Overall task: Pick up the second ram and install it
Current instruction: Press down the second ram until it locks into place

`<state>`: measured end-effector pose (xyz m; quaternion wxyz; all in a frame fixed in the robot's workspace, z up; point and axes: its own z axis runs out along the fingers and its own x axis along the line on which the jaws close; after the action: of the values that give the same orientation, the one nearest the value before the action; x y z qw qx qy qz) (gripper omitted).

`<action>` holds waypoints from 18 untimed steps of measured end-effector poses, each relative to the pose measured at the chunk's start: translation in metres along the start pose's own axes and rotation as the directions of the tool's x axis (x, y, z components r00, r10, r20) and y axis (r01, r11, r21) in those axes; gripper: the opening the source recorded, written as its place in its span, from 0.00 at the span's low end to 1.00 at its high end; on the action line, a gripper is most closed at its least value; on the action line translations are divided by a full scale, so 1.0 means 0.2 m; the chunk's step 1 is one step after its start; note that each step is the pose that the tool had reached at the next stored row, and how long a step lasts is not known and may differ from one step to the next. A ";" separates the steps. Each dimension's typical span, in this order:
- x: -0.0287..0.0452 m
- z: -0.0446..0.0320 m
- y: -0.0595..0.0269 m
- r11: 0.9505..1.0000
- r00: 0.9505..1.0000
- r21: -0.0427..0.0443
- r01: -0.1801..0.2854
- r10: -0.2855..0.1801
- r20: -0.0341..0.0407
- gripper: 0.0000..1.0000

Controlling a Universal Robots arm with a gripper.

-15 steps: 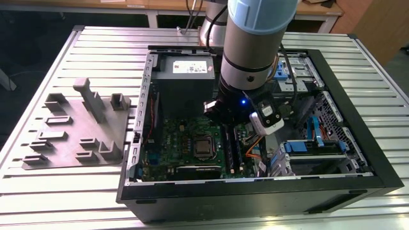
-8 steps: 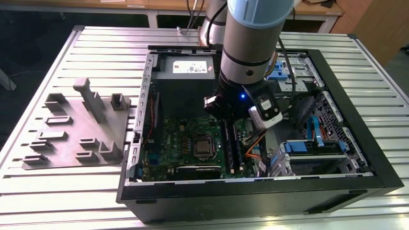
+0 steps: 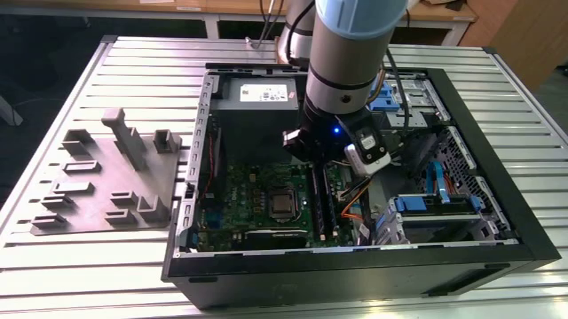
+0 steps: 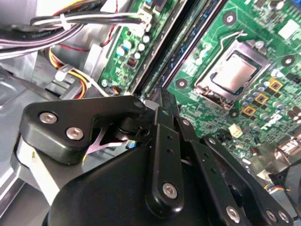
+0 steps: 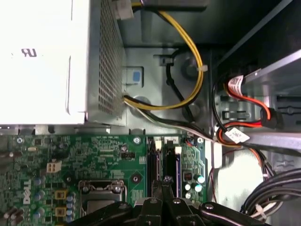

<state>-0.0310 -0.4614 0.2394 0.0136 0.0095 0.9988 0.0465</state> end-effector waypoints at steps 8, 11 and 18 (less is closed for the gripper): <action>0.000 0.017 0.006 1.000 1.000 -0.001 0.000 0.000 0.000 0.10; 0.001 0.026 0.022 1.000 1.000 -0.001 0.000 0.000 0.000 0.10; 0.002 0.058 0.060 1.000 1.000 -0.001 0.000 0.000 0.000 0.10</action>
<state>-0.0309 -0.4485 0.2291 0.0136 0.0093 0.9988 0.0468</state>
